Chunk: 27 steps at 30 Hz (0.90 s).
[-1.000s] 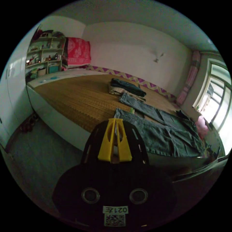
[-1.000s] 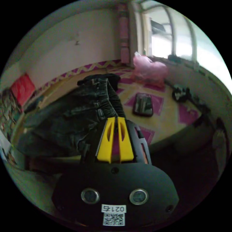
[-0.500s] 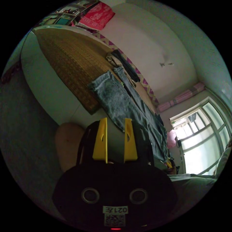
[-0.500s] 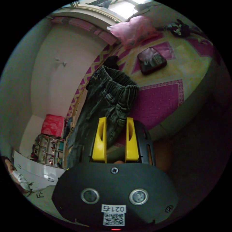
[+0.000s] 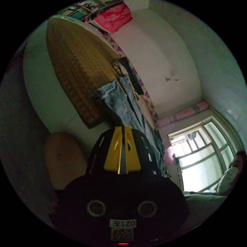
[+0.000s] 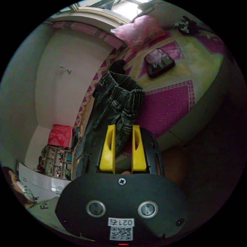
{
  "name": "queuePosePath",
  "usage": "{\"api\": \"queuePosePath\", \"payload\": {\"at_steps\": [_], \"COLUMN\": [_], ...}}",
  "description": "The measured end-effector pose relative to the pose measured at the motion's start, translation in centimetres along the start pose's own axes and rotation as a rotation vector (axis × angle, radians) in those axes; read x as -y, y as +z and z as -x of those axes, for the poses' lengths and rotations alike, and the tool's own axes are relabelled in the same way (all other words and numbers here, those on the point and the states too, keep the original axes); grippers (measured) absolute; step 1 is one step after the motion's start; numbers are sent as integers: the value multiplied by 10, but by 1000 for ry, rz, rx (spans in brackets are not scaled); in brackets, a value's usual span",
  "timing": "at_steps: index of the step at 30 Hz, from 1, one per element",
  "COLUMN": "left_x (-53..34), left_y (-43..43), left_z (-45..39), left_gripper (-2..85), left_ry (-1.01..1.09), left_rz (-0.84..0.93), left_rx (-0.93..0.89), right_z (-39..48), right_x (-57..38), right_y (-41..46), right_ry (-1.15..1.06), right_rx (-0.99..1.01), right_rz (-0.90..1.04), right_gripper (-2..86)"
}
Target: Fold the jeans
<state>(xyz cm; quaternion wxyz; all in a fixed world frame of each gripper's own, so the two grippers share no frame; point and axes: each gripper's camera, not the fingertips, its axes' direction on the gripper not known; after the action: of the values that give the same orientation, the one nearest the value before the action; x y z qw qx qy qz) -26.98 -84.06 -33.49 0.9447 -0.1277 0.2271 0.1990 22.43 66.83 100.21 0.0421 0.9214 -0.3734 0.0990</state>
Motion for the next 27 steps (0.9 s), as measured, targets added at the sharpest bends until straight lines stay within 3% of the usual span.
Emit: {"api": "queuePosePath", "payload": {"at_steps": [4, 11, 15, 19, 23, 27], "left_x": [9, 71, 122, 179, 219, 228], "left_y": [15, 73, 141, 250, 367, 411], "left_z": [-15, -119, -167, -191, -164, -129], "left_gripper": [-9, -10, -10, -10, -9, -8], "left_ry": [72, 455, 571, 563, 435, 361], "left_rz": [12, 82, 162, 273, 350, 314], "left_rx": [-42, 82, 174, 281, 319, 271], "right_z": [-12, 42, 120, 168, 147, 122], "right_x": [1, 68, 140, 221, 264, 255], "right_y": [-15, -33, 0, 102, 235, 283], "right_ry": [23, 27, -65, -81, -8, -13], "right_rx": [43, 472, 430, 321, 173, 200], "right_rz": [-4, -10, -14, 32, 91, 104], "right_gripper": [35, 22, 25, 36, 63, 74]}}
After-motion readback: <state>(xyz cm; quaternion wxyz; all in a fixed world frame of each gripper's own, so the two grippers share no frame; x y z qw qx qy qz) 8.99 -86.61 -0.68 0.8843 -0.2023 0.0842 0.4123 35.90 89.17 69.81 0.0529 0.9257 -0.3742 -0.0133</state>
